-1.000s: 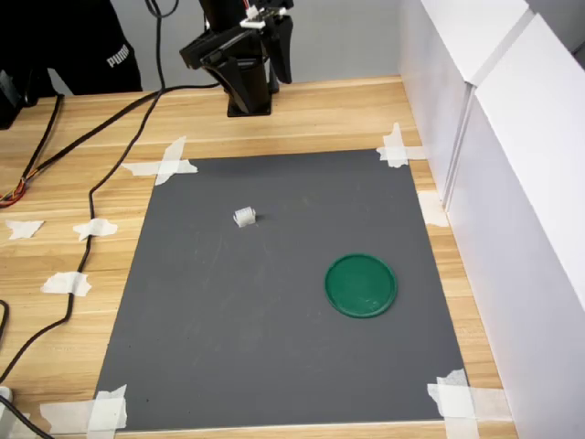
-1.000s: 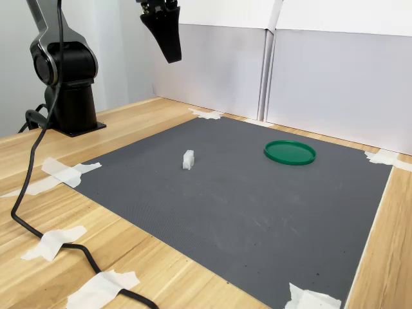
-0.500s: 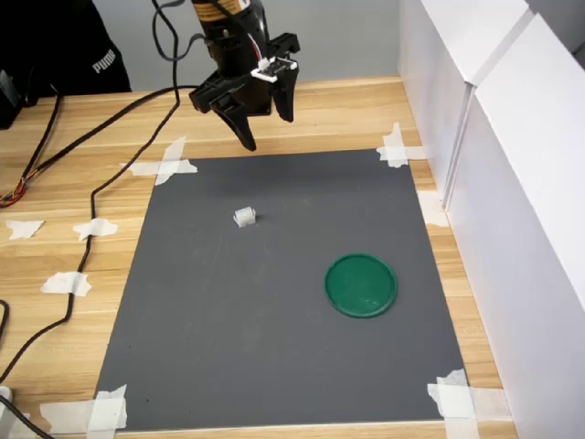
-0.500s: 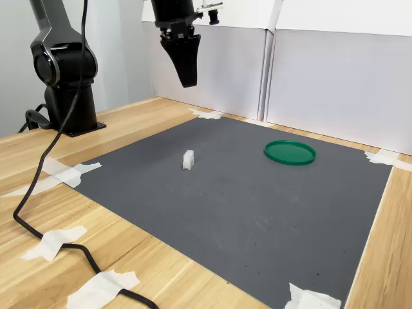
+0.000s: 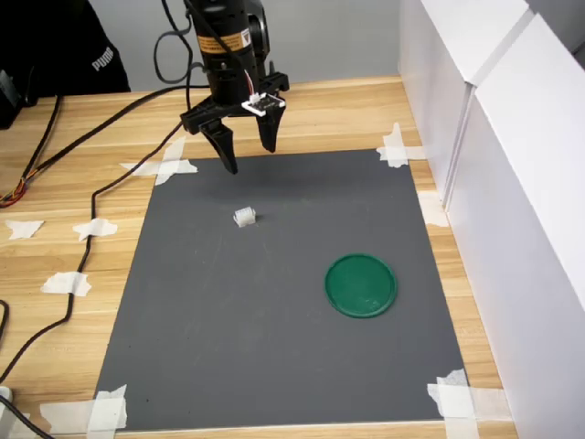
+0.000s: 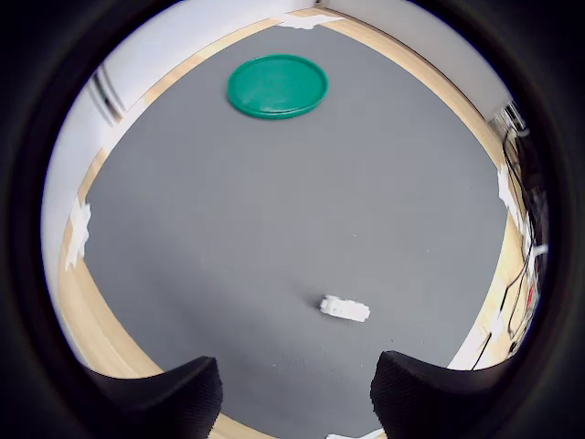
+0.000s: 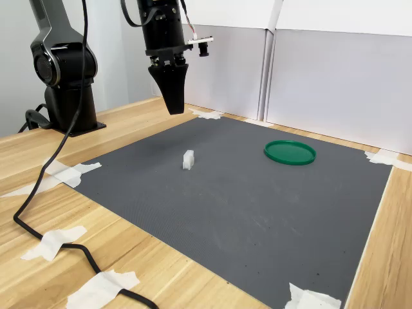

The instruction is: Grasp a white terminal and put it on the green lid.

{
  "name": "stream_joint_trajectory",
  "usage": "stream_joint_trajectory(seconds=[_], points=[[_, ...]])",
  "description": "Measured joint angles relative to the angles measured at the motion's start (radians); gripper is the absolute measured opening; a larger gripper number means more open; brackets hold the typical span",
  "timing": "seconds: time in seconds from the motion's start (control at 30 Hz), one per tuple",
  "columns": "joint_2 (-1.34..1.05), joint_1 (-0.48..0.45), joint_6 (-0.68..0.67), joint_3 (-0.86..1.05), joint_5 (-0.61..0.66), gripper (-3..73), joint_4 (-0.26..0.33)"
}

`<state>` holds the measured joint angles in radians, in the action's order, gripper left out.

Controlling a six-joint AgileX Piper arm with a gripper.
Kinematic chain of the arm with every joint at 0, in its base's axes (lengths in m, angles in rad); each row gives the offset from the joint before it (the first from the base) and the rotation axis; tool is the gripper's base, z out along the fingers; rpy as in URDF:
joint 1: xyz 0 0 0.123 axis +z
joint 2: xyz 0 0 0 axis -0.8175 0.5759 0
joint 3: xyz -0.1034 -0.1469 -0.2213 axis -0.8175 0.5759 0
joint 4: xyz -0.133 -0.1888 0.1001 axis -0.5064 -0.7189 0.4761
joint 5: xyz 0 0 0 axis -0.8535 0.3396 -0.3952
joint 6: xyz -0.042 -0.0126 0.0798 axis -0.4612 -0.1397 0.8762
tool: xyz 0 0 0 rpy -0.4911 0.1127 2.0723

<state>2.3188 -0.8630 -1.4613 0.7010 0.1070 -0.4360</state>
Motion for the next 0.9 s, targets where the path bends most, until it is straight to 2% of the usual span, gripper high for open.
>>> stream_joint_trajectory(seconds=[0.2,0.47,0.67,0.9], points=[[0.061,-0.096,-0.036,-0.027,0.02,68.4,0.009],[0.132,-0.097,-0.058,-0.137,0.065,68.4,0.046],[0.198,-0.097,-0.052,-0.156,0.08,68.4,0.035],[0.23,-0.097,-0.047,-0.131,0.018,68.4,0.018]])
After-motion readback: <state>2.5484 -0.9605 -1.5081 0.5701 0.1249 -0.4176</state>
